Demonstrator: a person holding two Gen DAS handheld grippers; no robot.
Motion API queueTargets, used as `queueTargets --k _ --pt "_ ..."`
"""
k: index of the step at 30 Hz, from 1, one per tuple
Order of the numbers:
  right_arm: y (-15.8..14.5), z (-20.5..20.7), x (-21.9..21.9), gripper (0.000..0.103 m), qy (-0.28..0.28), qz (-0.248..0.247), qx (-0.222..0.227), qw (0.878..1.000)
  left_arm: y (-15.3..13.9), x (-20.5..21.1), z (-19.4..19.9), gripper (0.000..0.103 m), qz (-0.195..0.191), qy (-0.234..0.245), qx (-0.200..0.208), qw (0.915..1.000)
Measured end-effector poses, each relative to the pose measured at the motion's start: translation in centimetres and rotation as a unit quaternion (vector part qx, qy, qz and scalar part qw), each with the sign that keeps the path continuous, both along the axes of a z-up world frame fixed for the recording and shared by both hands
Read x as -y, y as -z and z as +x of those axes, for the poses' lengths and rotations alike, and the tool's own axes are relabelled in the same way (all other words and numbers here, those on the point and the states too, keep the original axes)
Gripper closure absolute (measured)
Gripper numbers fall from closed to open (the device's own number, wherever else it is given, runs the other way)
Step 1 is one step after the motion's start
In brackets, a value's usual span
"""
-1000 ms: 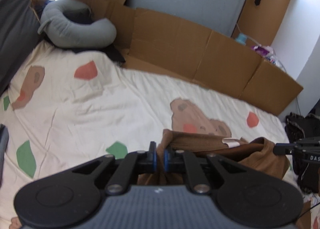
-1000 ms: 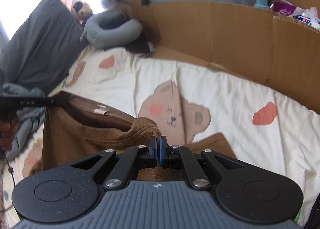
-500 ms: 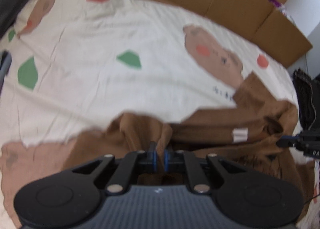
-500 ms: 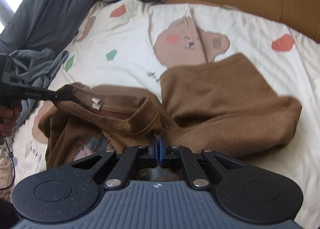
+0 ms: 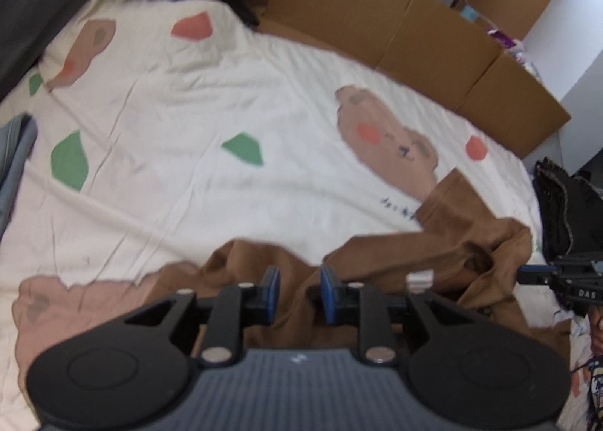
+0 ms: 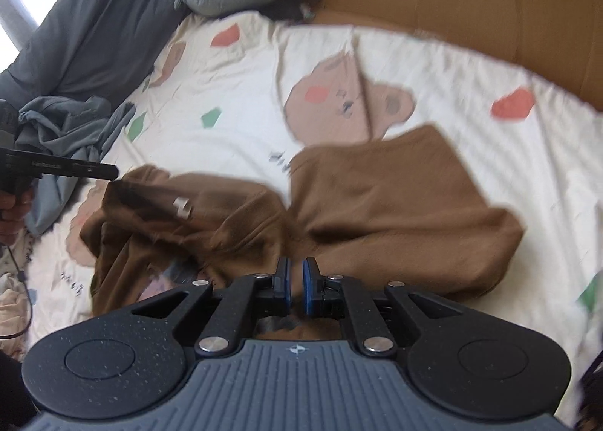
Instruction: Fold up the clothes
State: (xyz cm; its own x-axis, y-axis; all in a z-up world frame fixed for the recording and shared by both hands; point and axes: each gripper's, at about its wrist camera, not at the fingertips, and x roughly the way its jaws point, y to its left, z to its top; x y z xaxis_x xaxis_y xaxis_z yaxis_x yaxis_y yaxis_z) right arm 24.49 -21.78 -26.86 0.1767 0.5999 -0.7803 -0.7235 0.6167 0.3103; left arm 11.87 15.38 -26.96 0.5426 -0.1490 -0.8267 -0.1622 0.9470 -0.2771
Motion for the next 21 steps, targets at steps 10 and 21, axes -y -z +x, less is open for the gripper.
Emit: queueTargets --k 10,21 --pt "-2.0 3.8 0.9 0.057 -0.053 -0.053 0.070 0.995 -1.3 1.5 1.5 0.070 0.012 0.028 0.032 0.9990" --pt "-2.1 8.3 0.0 0.057 -0.239 -0.129 0.096 0.958 -0.7 -0.6 0.8 0.070 0.022 -0.002 0.021 0.9995"
